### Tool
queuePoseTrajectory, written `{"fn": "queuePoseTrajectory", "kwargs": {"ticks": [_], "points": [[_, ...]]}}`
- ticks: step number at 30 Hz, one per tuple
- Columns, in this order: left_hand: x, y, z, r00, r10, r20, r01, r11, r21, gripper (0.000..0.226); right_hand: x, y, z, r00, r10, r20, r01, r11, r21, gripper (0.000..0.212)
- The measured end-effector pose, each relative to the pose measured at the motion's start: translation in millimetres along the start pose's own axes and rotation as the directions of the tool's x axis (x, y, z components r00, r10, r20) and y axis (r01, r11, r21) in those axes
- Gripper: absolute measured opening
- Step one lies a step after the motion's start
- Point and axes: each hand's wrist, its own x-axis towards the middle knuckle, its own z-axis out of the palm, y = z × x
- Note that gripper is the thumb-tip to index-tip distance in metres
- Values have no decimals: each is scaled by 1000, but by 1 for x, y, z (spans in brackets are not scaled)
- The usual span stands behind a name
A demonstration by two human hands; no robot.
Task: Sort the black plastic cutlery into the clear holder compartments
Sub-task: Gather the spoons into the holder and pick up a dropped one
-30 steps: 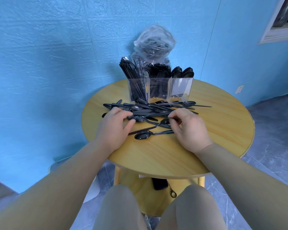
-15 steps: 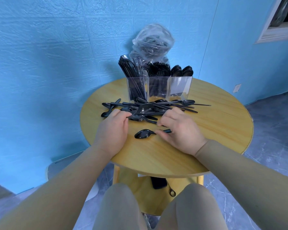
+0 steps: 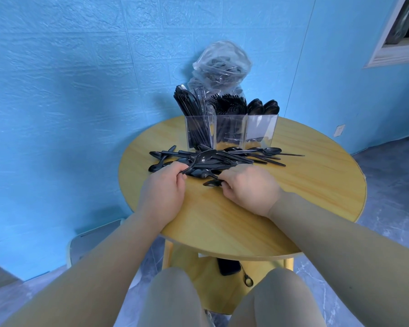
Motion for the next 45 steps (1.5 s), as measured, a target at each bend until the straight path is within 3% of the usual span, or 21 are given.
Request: {"fn": "queuePoseTrajectory", "kwargs": {"ticks": [6, 10, 15, 21, 25, 28, 31, 36, 45], "points": [[1, -2, 2, 995, -91, -43, 90, 995, -40, 34, 15, -10, -6, 958, 224, -180, -200, 970, 140, 16], [1, -3, 0, 994, -92, -55, 89, 995, -54, 35, 32, -13, 0, 944, 292, -154, -277, 954, 114, 19], [2, -4, 0, 997, -75, -30, 73, 996, -56, 34, 29, -14, 13, 973, 229, -9, -224, 958, 176, 33], [4, -5, 1, 999, -47, 20, 47, 998, -43, 34, 22, -9, 12, 981, 190, 48, -195, 962, 193, 42], [4, -3, 0, 999, -35, 17, 36, 997, -61, 33, 25, -8, 14, 984, 180, 8, -180, 981, 68, 25], [3, -1, -2, 998, -55, 23, 57, 995, -83, 33, 21, -3, 14, 972, 233, -28, -232, 972, 43, 24], [3, 0, -2, 998, -57, 35, 59, 996, -71, 34, 10, 4, 9, 946, 313, -79, -302, 945, 125, 27], [0, 3, -3, 998, 0, 57, 5, 996, -86, 35, -5, 13, -10, 929, 344, -140, -299, 916, 268, 40], [13, 28, -13, 994, 82, 73, -75, 993, -88, 36, -12, 22, -29, 907, 373, -194, -283, 883, 373, 22]]}}
